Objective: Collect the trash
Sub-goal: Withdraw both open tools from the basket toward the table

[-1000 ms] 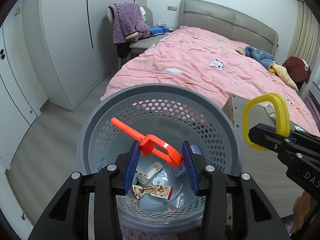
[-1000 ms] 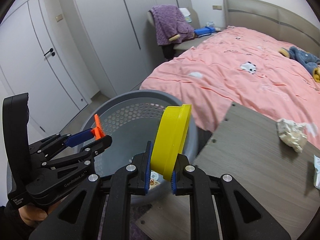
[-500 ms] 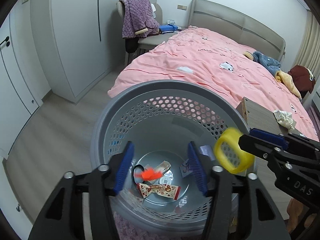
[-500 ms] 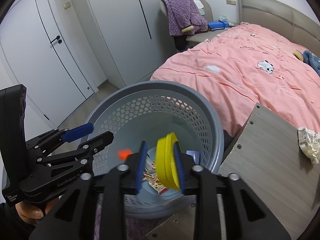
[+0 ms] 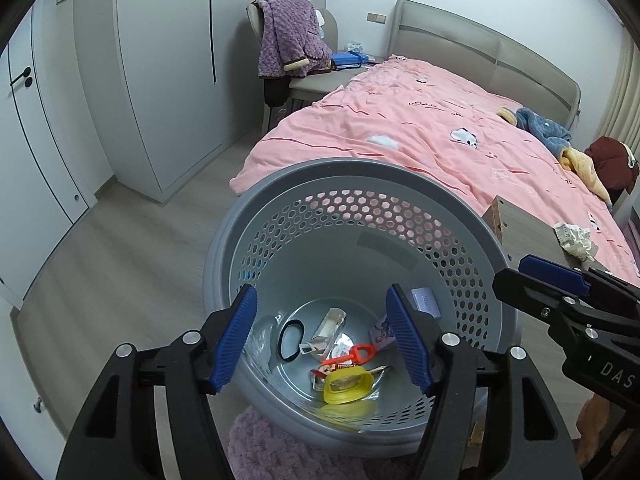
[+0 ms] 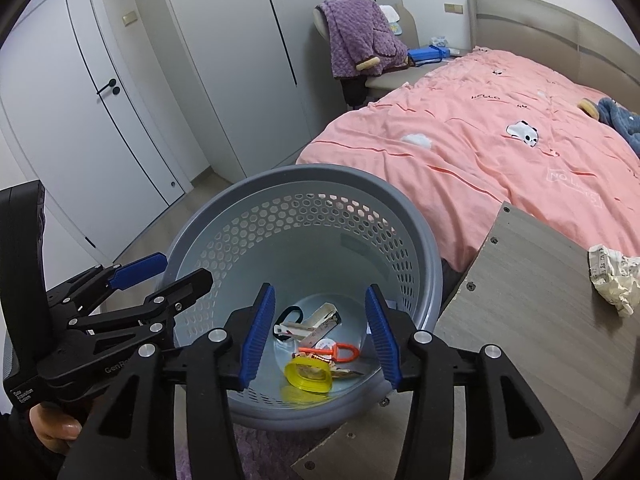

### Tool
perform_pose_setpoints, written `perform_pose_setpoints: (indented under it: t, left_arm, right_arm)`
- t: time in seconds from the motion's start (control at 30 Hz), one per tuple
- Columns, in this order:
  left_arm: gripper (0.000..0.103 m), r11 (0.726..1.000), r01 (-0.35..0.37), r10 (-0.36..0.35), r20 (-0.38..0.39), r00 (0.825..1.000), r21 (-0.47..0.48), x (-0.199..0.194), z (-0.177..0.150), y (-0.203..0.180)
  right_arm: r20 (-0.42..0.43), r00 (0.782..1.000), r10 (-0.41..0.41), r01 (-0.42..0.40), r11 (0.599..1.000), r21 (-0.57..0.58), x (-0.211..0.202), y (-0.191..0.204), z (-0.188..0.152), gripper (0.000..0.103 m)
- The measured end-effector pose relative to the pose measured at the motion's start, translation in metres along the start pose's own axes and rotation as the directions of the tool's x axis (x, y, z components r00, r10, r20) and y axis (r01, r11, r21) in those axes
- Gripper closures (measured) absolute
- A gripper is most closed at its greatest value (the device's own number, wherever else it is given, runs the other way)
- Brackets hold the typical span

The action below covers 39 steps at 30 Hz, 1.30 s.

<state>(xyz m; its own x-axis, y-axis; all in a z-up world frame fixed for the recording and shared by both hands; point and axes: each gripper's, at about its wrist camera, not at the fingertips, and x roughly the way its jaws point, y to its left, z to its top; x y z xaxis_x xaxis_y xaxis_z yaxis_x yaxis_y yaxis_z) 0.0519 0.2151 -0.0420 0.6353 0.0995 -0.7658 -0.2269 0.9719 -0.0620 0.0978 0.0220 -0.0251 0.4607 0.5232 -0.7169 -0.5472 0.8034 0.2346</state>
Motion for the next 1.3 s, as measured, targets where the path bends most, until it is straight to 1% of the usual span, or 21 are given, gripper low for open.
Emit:
perform_pose_setpoints:
  t: [0.13,0.33,0.47,0.63,0.77,0.87,1.0,1.1,1.23,1.3]
  left_arm:
    - [0.038,1.000,-0.007,0.007,0.004,1.000,-0.005,-0.004,-0.001,0.000]
    - [0.038,1.000,-0.019,0.019,0.007,1.000,0.005,-0.007,0.000,-0.003]
    - [0.035,1.000,-0.024,0.024,0.011,1.000,0.008,-0.009,0.000,-0.004]
    - [0.035,1.000,-0.026,0.026,0.014,1.000,0.015,-0.011,-0.001,-0.008]
    - [0.034,0.999,-0.022,0.022,0.014,1.000,0.024,-0.013,-0.001,-0.014]
    - [0.034,0.999,-0.017,0.017,0.015,1.000,0.033,-0.015,-0.002,-0.020]
    - [0.034,0.999,0.000,-0.001,0.017,1.000,0.051,-0.017,-0.003,-0.032]
    - [0.034,0.998,0.017,-0.018,0.017,1.000,0.066,-0.019,-0.004,-0.044]
    - [0.034,0.995,0.048,-0.049,0.014,0.999,0.089,-0.020,-0.006,-0.065]
    - [0.034,0.993,0.063,-0.065,0.014,0.998,0.104,-0.020,-0.006,-0.076]
  right_arm:
    - [0.011,1.000,0.001,-0.001,1.000,-0.002,-0.003,0.000,-0.002,0.052]
    - [0.024,1.000,0.003,-0.003,1.000,0.001,-0.008,-0.002,-0.004,0.050]
    - [0.034,0.999,0.002,-0.002,1.000,0.007,-0.012,-0.003,-0.005,0.045]
    - [0.049,0.999,0.000,-0.001,1.000,0.021,-0.019,-0.008,-0.007,0.041]
    - [0.062,0.998,-0.010,0.008,0.999,0.036,-0.026,-0.013,-0.011,0.036]
    - [0.073,0.997,-0.025,0.021,0.998,0.053,-0.033,-0.020,-0.015,0.032]
    - [0.083,0.995,-0.058,0.051,0.995,0.083,-0.046,-0.033,-0.022,0.030]
    - [0.093,0.992,-0.090,0.080,0.991,0.111,-0.057,-0.047,-0.029,0.025]
    - [0.106,0.984,-0.140,0.123,0.981,0.151,-0.075,-0.068,-0.040,0.023]
    - [0.114,0.978,-0.172,0.151,0.973,0.176,-0.086,-0.080,-0.045,0.020]
